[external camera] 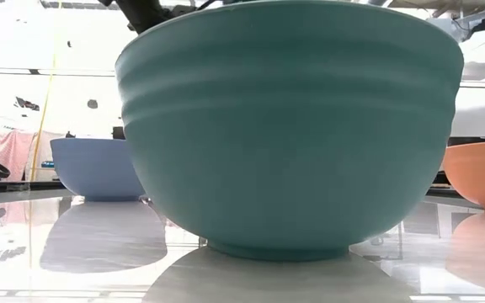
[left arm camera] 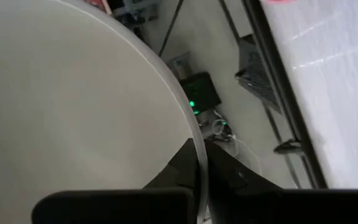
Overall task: Nest bowls inside each other
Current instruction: Stack the white bowl on top of the white patterned bowls
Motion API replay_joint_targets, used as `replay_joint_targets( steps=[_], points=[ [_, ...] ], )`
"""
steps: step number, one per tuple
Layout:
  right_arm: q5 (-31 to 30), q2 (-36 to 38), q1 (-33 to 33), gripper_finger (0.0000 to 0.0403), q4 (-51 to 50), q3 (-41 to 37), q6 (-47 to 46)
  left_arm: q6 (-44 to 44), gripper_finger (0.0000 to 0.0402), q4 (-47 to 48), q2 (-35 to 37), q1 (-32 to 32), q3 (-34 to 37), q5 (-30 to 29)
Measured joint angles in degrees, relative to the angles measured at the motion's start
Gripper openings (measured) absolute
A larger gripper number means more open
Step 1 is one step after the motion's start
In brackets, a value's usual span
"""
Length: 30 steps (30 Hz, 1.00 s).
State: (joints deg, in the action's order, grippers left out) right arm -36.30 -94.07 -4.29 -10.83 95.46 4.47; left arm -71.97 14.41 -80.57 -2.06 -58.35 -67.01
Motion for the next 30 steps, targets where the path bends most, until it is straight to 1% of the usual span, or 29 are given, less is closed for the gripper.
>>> replay_joint_targets(
  steps=[11,14,16,18,20,22,24,25,26,30],
  points=[
    [-0.92,-0.11,-3.61,0.0221,-6.83,-0.07,-5.86,-12.38,0.0000,-14.53,-1.01,2.03,0.00,-0.33],
    [0.58,-0.06,-4.65,0.0219,-7.81,-0.04,-7.71,-15.13,0.0000,-17.37,-1.01,2.63,0.00,0.07],
    [1.24,-0.06,-4.90,0.0210,-9.06,-0.04,-9.29,-15.49,0.0000,-18.05,-1.01,2.99,0.00,0.51],
    [2.05,-0.06,-5.15,0.0188,-9.94,-0.04,-9.74,-15.47,0.0000,-18.00,-1.01,3.16,0.00,0.73],
    [1.97,-0.06,-5.16,0.0151,-10.40,-0.04,-9.89,-15.51,0.0000,-18.01,-1.01,3.25,0.00,1.03],
    [1.46,-0.06,-5.17,0.0102,-11.51,-0.04,-11.50,-15.51,0.0001,-17.98,-1.01,3.54,0.00,2.22],
    [0.96,-0.06,-5.27,0.0044,-13.16,-0.04,-13.53,-15.21,0.0004,-18.02,-1.01,4.03,0.00,4.31],
    [0.86,-0.07,-5.41,0.0025,-14.19,-0.04,-14.06,-14.74,0.0007,-18.13,-1.01,4.24,0.00,5.51],
    [0.88,-0.09,-5.58,0.0017,-15.14,-0.04,-14.53,-14.30,0.0011,-18.18,-1.01,4.54,0.00,6.66],
    [2.43,-0.10,-6.20,0.0012,-18.34,-0.04,-17.07,-11.08,0.0044,-18.82,-0.87,6.18,0.00,9.41]
  ],
)
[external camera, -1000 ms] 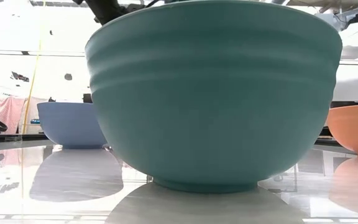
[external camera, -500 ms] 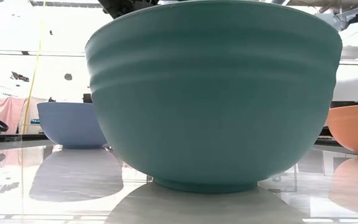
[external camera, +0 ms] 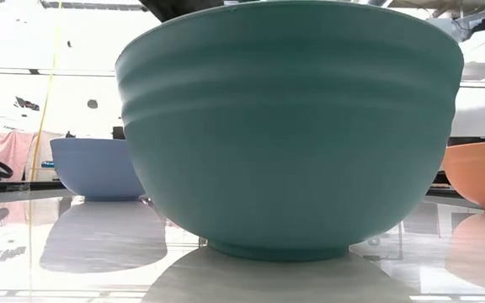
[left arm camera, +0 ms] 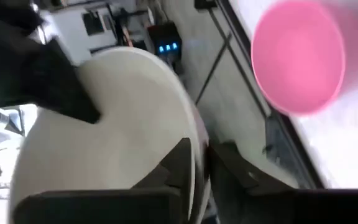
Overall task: Nest bowls inside each other
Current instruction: Stack the white bowl on top of the white patterned bowls
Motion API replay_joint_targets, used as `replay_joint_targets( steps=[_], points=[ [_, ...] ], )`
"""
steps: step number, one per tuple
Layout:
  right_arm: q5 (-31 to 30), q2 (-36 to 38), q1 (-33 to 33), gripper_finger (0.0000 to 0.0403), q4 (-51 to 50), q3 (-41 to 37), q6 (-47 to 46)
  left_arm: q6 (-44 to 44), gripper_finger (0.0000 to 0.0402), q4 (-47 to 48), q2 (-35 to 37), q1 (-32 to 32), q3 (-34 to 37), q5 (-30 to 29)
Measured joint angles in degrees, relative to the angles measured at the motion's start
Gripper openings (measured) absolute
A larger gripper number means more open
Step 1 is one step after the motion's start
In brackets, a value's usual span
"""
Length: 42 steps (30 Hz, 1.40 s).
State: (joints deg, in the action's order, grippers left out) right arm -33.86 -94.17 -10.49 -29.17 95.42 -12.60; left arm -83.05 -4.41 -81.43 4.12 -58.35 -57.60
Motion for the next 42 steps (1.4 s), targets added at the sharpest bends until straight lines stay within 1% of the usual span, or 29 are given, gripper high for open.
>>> replay_joint_targets(
  steps=[4,9,12,14,16,19,22,25,27,30,32,36,42],
  points=[
    [4.08,0.02,-1.19,0.0006,-0.77,0.00,-2.03,5.96,0.0091,0.09,1.95,1.96,0.00,-0.44],
    [10.48,0.22,-4.07,0.0005,-0.73,0.00,-5.45,13.80,0.0144,0.53,6.61,5.34,0.00,-2.07],
    [13.42,0.22,-6.36,0.0005,-3.64,-0.09,-6.36,21.14,0.0167,0.55,10.27,7.95,0.00,-3.37],
    [14.65,0.12,-7.49,0.0005,-4.06,-0.11,-7.48,27.76,0.0176,0.33,12.90,9.67,0.00,-3.32],
    [15.09,0.11,-7.82,0.0005,-5.44,-0.13,-8.13,35.67,0.0180,0.84,15.33,11.12,0.00,-2.79],
    [18.96,0.15,-6.86,0.0004,-4.78,-0.11,-9.37,46.48,0.0180,0.91,18.87,12.37,0.00,-3.26],
    [23.25,-1.08,-4.41,0.0004,-4.64,-0.02,-11.90,58.80,0.0180,0.40,23.41,12.96,0.00,-3.72],
    [24.98,-3.97,-0.63,0.0004,-4.30,-0.02,-13.41,67.52,0.0180,0.54,28.72,13.20,0.00,-3.97],
    [25.81,-6.53,2.02,0.0004,-2.86,-0.04,-13.89,71.18,0.0181,0.81,32.30,13.22,0.00,-4.93],
    [30.47,-10.65,5.08,0.0004,2.14,-0.02,-15.37,75.71,0.0181,1.17,37.16,13.20,0.00,-6.12],
    [33.79,-13.56,6.44,0.0004,4.79,1.36,-16.35,78.24,0.0181,1.79,39.65,13.20,0.00,-5.68],
    [36.39,-20.24,8.61,0.0004,4.18,8.19,-15.81,83.88,0.0181,5.21,44.00,13.24,-0.01,-5.17],
    [42.27,-29.13,11.66,0.0004,3.76,21.99,-11.00,92.21,0.0181,13.88,47.25,13.22,-0.04,-5.25]
  ],
)
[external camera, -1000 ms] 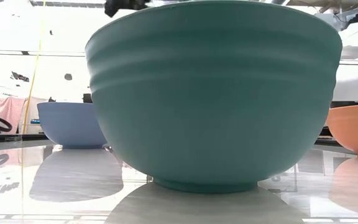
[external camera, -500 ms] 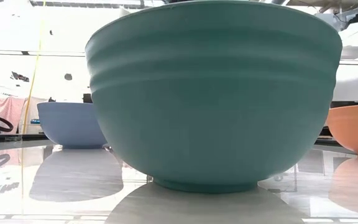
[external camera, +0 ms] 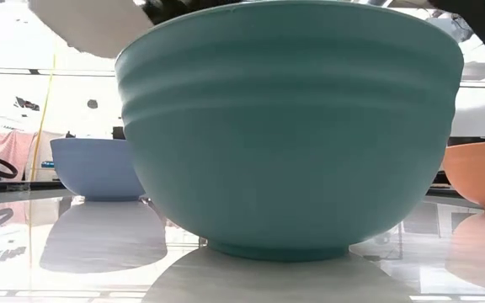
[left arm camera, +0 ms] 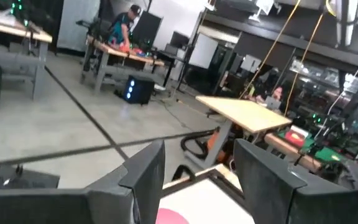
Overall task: Nest bowls inside each other
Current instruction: Stack the white bowl on top of the white patterned bowls
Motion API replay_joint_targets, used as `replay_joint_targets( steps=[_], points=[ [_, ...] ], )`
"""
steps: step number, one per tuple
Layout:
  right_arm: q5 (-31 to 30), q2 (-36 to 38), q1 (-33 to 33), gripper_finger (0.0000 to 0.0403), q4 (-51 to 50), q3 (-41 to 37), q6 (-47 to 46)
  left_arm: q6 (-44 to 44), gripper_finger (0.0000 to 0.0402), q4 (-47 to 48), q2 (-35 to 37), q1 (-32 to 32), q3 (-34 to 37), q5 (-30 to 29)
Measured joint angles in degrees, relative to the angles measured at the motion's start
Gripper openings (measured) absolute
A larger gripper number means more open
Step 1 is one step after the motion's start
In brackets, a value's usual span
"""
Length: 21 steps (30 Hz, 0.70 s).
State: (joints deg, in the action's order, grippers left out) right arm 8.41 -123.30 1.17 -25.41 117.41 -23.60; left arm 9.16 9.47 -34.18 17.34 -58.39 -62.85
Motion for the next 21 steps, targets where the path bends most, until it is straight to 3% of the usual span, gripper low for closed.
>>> replay_joint_targets(
  steps=[8,15,21],
  points=[
    [6.70,-13.75,4.01,0.0004,0.44,17.80,9.59,7.21,0.0181,5.19,0.51,0.00,0.00,0.19],
    [13.13,-16.90,6.67,0.0004,7.87,16.22,11.36,11.82,0.0181,8.29,0.46,0.00,0.00,0.66],
    [13.48,-18.54,8.22,0.0004,14.08,16.24,15.50,21.12,0.0181,16.76,0.04,0.00,0.02,2.73]
  ],
)
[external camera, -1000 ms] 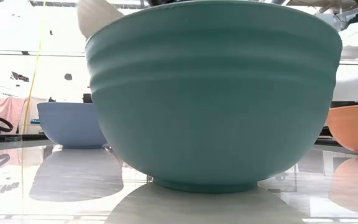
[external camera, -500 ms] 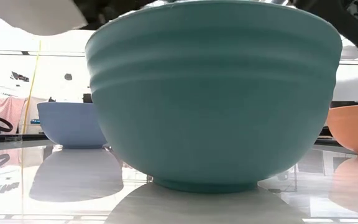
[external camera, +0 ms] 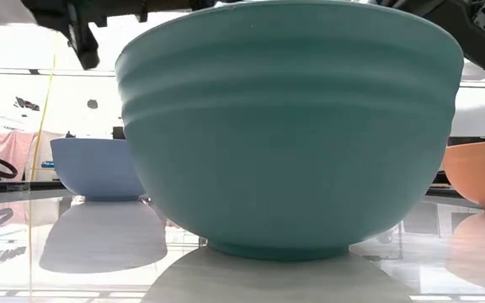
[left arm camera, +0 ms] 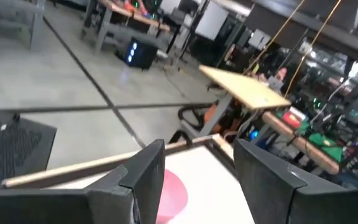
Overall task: Nest bowls inside each other
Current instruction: Stack the white bowl on top of the white patterned bowls
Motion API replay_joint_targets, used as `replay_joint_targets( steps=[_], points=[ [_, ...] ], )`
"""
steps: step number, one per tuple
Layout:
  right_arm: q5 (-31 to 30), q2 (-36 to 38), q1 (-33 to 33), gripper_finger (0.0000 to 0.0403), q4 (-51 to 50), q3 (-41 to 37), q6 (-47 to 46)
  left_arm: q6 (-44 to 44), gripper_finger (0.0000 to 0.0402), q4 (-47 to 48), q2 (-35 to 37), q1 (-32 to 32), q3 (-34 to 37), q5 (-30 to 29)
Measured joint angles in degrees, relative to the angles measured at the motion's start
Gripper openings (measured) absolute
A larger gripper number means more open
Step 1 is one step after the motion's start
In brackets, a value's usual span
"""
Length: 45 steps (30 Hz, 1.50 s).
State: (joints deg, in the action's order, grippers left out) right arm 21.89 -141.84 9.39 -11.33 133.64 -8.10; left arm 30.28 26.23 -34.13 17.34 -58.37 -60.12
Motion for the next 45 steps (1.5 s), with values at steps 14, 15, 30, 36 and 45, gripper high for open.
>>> replay_joint_targets(
  steps=[14,15,30,36,45],
  points=[
    [-5.31,-1.53,1.05,0.0004,7.49,0.13,0.76,10.98,0.0181,8.09,-2.72,-0.02,0.02,9.91],
    [-4.72,-1.91,1.05,0.0004,7.74,0.07,-0.73,11.09,0.0181,8.46,-3.21,-0.01,0.02,11.08],
    [-2.08,-7.61,1.49,0.0004,7.78,0.20,-6.12,18.32,0.0180,10.70,-9.46,0.00,0.04,16.44],
    [-3.67,-7.56,1.49,0.0010,7.31,0.22,-6.45,22.84,0.0180,12.86,-11.54,0.00,0.04,19.34],
    [-3.80,-7.56,2.74,0.0065,10.31,0.22,-3.46,24.25,0.0180,13.41,-13.52,0.02,0.04,21.22]
  ],
)
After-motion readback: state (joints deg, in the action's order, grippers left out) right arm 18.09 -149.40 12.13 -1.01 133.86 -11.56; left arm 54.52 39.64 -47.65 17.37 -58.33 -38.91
